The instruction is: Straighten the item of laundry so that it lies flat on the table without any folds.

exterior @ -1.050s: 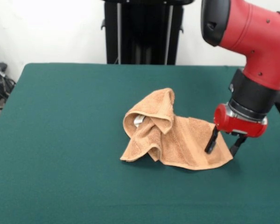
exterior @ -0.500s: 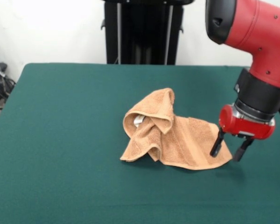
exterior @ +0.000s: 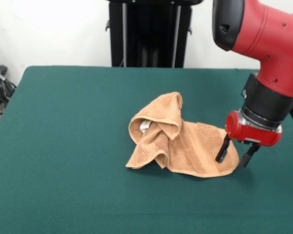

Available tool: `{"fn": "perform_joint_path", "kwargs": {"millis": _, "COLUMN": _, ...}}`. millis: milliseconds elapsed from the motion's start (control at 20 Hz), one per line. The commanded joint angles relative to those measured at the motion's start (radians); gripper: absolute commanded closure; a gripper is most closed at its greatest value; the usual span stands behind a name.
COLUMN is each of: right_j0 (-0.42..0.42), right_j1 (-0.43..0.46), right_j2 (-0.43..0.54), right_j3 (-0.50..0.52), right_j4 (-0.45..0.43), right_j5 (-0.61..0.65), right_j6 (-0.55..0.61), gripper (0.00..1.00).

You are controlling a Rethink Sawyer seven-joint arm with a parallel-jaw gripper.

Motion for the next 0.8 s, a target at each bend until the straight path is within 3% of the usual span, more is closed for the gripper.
{"fn": "perform_joint_path", "kwargs": {"millis": 50, "right_j0": -0.018, "right_j1": 0.049, "right_j2": 0.076, "right_j3": 0.018, "right_j4": 0.017, "right_j5": 0.104, "right_j6": 0.244, "gripper": 0.00}}
{"fn": "perform_joint_path", "kwargs": {"millis": 800, "right_j0": 0.006, "right_j1": 0.054, "right_j2": 0.071, "right_j3": 0.035, "right_j4": 0.032, "right_j5": 0.059, "right_j6": 0.276, "gripper": 0.00}}
